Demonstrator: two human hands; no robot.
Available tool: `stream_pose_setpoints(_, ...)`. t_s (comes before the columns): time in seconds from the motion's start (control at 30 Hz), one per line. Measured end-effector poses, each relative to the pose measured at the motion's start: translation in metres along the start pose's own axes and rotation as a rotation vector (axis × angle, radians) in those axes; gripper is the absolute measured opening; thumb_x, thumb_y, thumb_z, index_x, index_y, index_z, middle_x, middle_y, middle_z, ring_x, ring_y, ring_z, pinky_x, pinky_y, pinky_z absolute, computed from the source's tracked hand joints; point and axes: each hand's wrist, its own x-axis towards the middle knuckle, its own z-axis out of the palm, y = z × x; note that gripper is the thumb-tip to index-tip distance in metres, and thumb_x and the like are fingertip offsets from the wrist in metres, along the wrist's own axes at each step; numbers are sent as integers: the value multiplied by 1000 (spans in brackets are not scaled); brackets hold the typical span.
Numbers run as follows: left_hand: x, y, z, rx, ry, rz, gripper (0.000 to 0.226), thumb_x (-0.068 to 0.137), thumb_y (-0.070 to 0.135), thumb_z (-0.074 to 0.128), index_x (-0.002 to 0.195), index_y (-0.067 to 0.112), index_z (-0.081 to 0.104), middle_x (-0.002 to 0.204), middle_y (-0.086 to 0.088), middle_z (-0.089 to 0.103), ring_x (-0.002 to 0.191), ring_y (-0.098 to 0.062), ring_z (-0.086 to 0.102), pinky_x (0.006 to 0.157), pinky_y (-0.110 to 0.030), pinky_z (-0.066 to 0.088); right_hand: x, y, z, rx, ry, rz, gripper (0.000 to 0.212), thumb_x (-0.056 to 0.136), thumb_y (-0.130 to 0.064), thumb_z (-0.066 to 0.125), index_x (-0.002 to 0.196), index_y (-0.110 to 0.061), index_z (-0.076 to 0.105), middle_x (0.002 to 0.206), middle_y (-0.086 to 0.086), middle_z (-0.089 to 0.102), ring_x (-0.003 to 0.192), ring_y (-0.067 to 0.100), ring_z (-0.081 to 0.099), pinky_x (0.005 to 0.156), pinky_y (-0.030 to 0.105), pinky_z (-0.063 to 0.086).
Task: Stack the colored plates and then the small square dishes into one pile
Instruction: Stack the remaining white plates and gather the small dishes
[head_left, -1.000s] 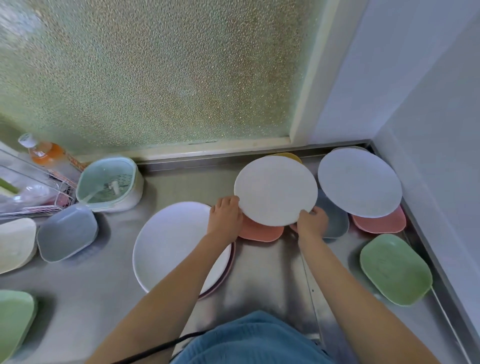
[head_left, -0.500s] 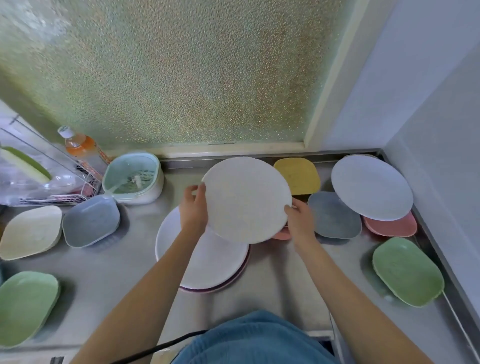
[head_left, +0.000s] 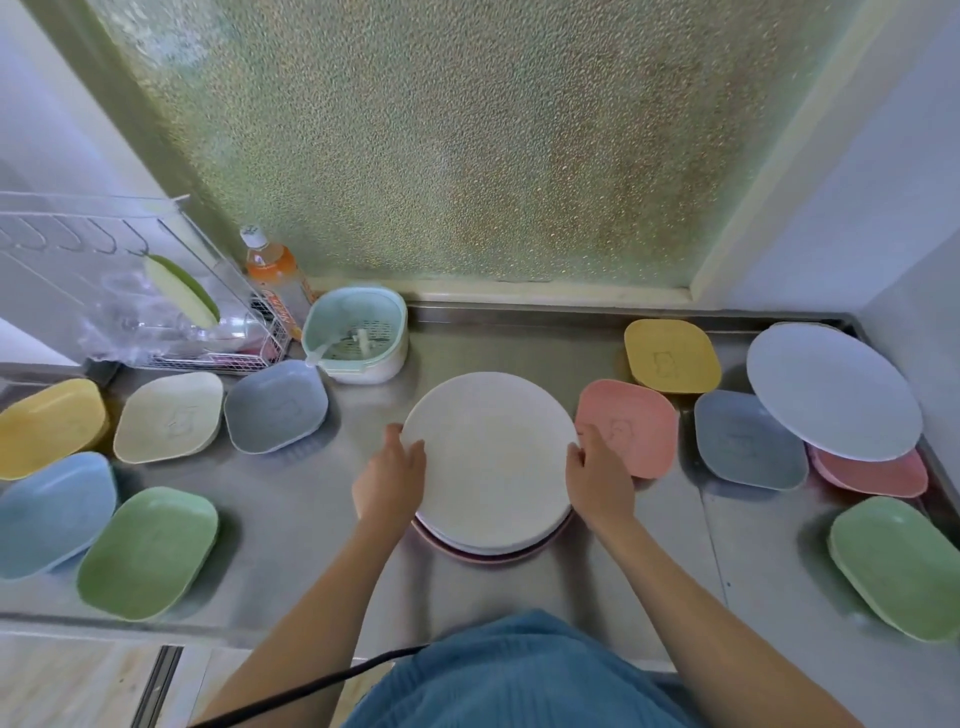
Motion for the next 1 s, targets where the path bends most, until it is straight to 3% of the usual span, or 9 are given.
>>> stream_pose_setpoints(0.23, 10, -3, 1, 192, -30, 111, 36, 98, 37, 30, 120, 10, 39, 105, -18, 66, 95, -38, 63, 65, -36, 39, -8, -2, 3, -186, 57, -48, 33, 99, -26, 34, 130, -18, 41, 80, 0, 57, 71, 18, 56, 58, 29, 44)
stream_pose_setpoints(0.4, 11, -7, 2, 403, -10, 172, 42, 99, 39, 29, 129, 11, 37, 101, -14, 68, 92, -34, 65, 64, -32, 39, -12, -7, 6, -206, 64, -59, 36, 100, -26, 32, 135, -18, 35, 75, -3, 53, 68, 15, 53, 58, 27, 43)
stream_pose_setpoints(0.63, 9, -2, 3, 318, 27, 96, 34, 97, 33, 33, 124, 11, 35, 94, -12, 70, 85, -34, 67, 61, -31, 39, -8, -2, 4, -175, 58, -62, 34, 100, -28, 30, 132, -20, 37, 82, 0, 58, 77, 19, 60, 66, 35, 53)
stream_pose_setpoints(0.77, 0, 8, 2, 229, 121, 87, 28, 95, 26, 36, 118, 11, 37, 85, -12, 70, 76, -35, 66, 57, -29, 36, 2, 17, -19, -35, 173, 80, 37, 100, -25, 29, 136, -17, 37, 114, 10, 60, 98, 30, 58, 78, 39, 46)
stream_pose_setpoints(0.87, -5, 34, 8, 165, 158, 225, 29, 95, 25, 37, 122, 15, 38, 85, -10, 70, 75, -35, 65, 59, -29, 37, 14, 45, -47, 70, 327, 217, 31, 101, -24, 29, 128, -14, 42, 111, 13, 60, 102, 34, 57, 77, 39, 43)
stream_pose_setpoints(1.0, -5, 97, 32, 182, 65, 432, 31, 96, 27, 36, 125, 17, 35, 85, -8, 70, 70, -30, 61, 60, -30, 36, 26, 91, -88, 222, 411, 458, 31, 99, -15, 28, 122, -5, 46, 114, 19, 57, 105, 39, 54, 80, 40, 38)
